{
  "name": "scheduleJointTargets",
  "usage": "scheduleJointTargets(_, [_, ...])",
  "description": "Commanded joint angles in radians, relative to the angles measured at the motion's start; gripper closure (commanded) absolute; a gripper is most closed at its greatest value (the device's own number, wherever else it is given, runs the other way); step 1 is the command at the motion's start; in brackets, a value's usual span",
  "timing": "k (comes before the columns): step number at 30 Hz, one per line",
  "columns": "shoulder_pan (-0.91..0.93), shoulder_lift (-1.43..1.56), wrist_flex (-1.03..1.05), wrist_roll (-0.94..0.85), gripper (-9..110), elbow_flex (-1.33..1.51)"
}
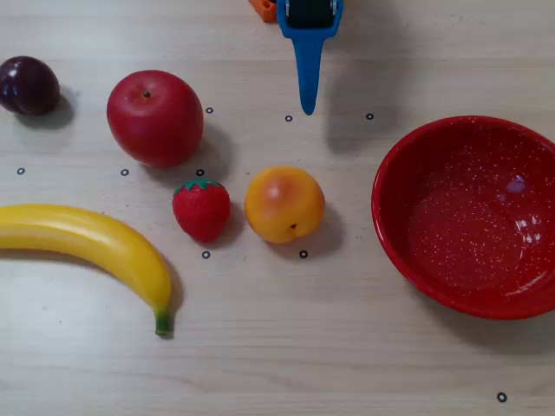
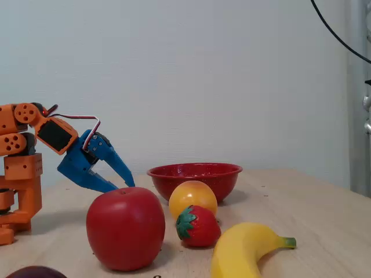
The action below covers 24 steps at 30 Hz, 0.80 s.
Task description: Put plum in the red bowl.
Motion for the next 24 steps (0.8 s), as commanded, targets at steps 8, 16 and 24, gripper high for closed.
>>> scheduleJointTargets(8, [-0.034,0.009,0.005,-0.08,101,0.012])
scheduleJointTargets(16, [-0.029,-0.051,0.009,-0.069,101,-0.021])
scheduleJointTargets(24, [-0.04,-0.339,0.038,0.009,101,-0.334])
